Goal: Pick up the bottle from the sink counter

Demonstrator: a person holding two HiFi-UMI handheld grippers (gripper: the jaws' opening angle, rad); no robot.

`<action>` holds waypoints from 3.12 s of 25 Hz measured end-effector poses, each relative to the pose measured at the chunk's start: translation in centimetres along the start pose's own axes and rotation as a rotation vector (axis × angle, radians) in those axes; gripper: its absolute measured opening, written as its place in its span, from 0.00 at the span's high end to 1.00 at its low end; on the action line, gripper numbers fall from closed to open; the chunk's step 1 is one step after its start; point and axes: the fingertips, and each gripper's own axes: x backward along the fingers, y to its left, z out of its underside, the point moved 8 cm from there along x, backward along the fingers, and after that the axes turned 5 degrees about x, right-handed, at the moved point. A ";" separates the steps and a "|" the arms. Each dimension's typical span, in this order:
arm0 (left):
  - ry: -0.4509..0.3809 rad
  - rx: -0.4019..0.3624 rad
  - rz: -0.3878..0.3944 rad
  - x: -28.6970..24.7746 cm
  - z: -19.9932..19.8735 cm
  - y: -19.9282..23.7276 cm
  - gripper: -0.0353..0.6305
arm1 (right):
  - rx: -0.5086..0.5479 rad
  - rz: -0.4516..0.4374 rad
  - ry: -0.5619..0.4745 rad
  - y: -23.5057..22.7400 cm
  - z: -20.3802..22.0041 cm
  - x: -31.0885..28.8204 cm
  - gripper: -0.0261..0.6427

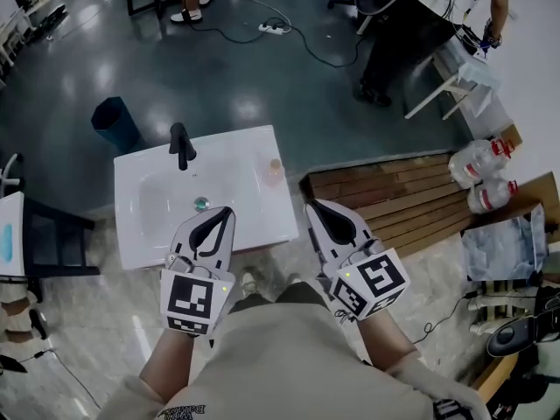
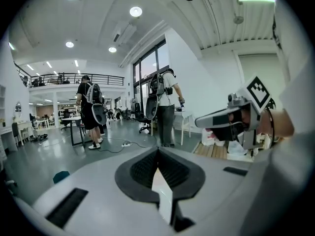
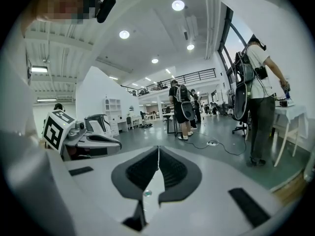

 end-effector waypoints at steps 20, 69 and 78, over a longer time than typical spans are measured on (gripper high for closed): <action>-0.003 -0.007 -0.087 -9.5 -3.5 0.8 0.94 | 0.006 -0.144 -0.121 -9.8 -0.2 -6.4 0.79; 0.149 0.095 0.047 -27.2 15.5 6.2 0.94 | 0.107 -0.427 0.206 -13.6 27.3 -29.5 0.41; 0.204 0.010 0.180 -28.9 17.3 6.1 0.93 | 0.254 -0.503 0.289 -12.7 28.7 -29.7 0.41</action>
